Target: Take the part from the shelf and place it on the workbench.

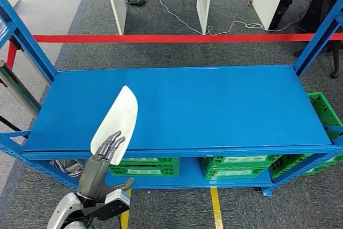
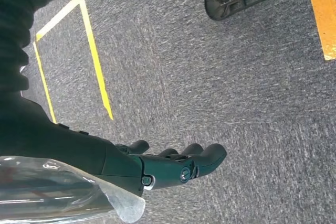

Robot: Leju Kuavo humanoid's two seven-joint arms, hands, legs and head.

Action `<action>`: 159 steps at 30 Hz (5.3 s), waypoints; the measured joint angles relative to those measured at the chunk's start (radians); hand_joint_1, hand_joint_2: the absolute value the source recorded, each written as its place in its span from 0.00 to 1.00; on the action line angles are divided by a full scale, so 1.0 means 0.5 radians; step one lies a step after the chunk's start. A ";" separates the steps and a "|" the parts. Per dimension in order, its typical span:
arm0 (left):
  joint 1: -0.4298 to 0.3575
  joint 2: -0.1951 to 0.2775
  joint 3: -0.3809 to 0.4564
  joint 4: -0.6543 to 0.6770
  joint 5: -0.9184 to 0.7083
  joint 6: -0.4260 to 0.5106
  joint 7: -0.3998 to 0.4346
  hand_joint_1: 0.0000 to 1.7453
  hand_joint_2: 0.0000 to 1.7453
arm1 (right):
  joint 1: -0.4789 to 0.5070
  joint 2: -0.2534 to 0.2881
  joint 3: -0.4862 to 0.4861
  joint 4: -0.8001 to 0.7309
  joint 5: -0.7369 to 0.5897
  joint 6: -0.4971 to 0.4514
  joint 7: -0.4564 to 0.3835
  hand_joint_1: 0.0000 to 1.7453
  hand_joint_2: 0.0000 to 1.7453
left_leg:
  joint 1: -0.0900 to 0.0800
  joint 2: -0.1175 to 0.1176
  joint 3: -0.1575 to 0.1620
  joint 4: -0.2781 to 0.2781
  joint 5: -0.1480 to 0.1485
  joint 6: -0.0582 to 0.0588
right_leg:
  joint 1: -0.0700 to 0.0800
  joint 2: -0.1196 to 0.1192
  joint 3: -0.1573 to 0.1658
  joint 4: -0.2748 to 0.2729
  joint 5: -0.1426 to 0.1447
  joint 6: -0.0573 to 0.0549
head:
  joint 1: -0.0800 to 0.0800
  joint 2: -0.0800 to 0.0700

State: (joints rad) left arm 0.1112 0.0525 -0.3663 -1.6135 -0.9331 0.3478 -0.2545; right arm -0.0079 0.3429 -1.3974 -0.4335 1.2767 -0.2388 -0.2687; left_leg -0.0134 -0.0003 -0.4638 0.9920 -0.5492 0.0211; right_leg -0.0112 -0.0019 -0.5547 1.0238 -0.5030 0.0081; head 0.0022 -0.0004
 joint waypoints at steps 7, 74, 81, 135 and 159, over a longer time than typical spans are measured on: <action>-0.044 -0.009 -0.022 0.040 -0.070 -0.022 0.129 0.00 1.00 | -0.010 -0.004 -0.011 0.006 0.018 -0.001 0.000 0.00 1.00 | 0.000 0.000 0.000 0.000 0.000 0.000 | 0.000 0.000 0.000 0.000 0.000 0.000 | 0.000 0.000; -0.443 -0.229 0.032 0.619 -0.709 -0.058 0.742 0.88 1.00 | -0.050 -0.063 -0.078 0.092 0.164 -0.012 0.032 0.00 1.00 | 0.000 0.000 0.003 0.001 0.000 0.000 | 0.000 0.000 -0.001 0.000 0.001 0.000 | 0.000 0.000; -0.443 -0.241 0.060 0.626 -0.728 -0.041 0.745 1.00 1.00 | -0.050 -0.064 -0.084 0.093 0.177 -0.012 0.031 0.00 1.00 | 0.000 0.000 0.003 0.001 0.000 0.000 | 0.000 0.000 0.000 0.000 0.001 0.000 | 0.000 0.000; -0.043 -0.423 0.202 0.117 0.752 0.196 -0.335 1.00 1.00 | -0.048 -0.098 -0.163 0.138 0.166 -0.060 -0.030 0.00 1.00 | -0.010 0.005 -0.007 -0.002 0.023 0.046 | -0.016 0.001 -0.004 -0.014 0.017 0.050 | -0.001 0.000; 0.268 -0.509 0.561 -0.217 1.364 0.323 -0.848 1.00 1.00 | -0.056 -0.122 -0.119 0.293 0.364 0.118 0.085 0.00 1.00 | 0.022 0.018 -0.143 0.400 -0.154 -0.013 | 0.008 0.008 -0.146 0.040 0.089 -0.033 | 0.003 0.001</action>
State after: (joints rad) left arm 0.2451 -0.2021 -0.0858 -1.7222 -0.2510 0.5095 -0.6786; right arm -0.0359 0.2818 -1.4570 -0.2873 1.4587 -0.1796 -0.2264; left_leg -0.0025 0.0088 -0.5355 1.1920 -0.6262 0.0147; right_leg -0.0074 0.0023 -0.6276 1.0438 -0.4587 -0.0085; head 0.0036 0.0000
